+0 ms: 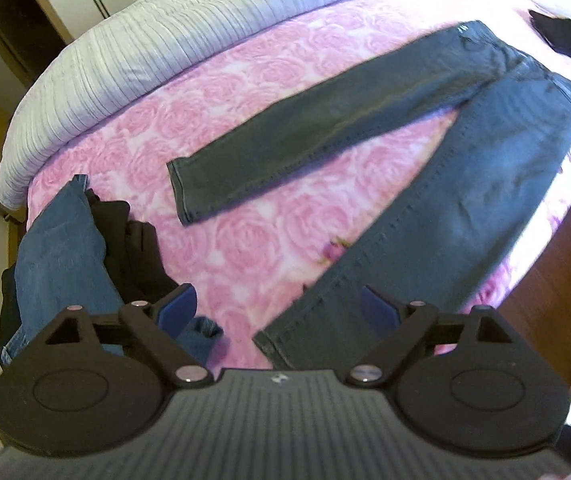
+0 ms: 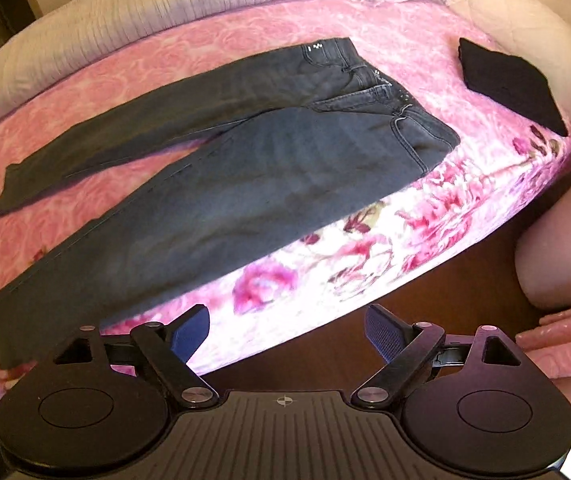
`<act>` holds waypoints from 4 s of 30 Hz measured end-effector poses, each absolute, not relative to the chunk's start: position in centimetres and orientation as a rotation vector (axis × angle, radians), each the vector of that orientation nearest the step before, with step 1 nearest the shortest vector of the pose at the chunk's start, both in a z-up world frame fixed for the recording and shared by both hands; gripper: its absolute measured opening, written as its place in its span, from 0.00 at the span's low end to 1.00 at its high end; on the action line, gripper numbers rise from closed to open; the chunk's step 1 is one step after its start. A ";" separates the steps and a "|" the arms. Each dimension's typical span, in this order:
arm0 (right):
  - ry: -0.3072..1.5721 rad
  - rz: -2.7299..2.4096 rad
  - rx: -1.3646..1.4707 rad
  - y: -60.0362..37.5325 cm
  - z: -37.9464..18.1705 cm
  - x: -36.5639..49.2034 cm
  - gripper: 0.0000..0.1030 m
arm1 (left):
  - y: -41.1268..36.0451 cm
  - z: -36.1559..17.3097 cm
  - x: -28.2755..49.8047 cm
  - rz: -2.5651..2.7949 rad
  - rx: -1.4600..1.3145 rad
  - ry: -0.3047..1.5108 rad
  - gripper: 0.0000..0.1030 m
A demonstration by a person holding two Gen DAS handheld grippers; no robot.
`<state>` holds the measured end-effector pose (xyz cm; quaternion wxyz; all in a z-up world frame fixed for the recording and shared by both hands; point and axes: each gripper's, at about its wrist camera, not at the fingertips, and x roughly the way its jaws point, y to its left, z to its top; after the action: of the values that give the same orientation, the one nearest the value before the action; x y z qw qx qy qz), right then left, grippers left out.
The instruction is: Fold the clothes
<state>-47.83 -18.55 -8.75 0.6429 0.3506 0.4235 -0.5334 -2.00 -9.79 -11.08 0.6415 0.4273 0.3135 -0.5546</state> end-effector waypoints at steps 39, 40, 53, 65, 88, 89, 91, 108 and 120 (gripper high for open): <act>1.014 -1.231 0.627 -3.5 -5.1 -31.5 0.99 | 0.7 -8.4 1.5 -1.539 0.978 0.583 0.86; 1.021 -1.227 0.620 -3.5 -5.1 -31.4 0.99 | 0.7 -8.4 1.3 -1.538 0.991 0.566 0.86; 1.082 -1.177 0.586 -5.6 -5.9 -32.8 0.99 | -1.1 -9.3 -1.3 -1.526 1.013 0.592 0.86; 1.110 -1.142 0.593 -9.8 -6.6 -37.7 0.99 | -5.0 -10.0 -6.7 -1.504 1.039 0.603 0.86; 1.176 -1.053 0.596 -16.1 -9.7 -45.2 0.99 | -8.2 -11.9 -12.7 -1.410 1.072 0.666 0.86; 1.183 -1.051 0.598 -16.3 -9.8 -45.1 0.99 | -8.4 -12.1 -12.5 -1.411 1.073 0.671 0.86; 1.198 -1.051 0.601 -16.6 -10.1 -44.9 0.99 | -9.0 -12.5 -12.2 -1.413 1.074 0.682 0.86; 1.322 -1.053 0.330 -18.6 -12.3 -45.4 0.99 | -9.5 -18.6 -12.6 -1.676 1.249 0.362 0.86; 1.409 -0.845 0.043 -25.0 -18.5 -51.3 0.98 | -10.6 -27.8 -22.6 -1.590 1.406 0.239 0.70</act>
<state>-51.25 -25.04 -18.45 0.6810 0.0194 0.6277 -0.3767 -22.55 -10.57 -27.83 0.4818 0.5769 0.0980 -0.6523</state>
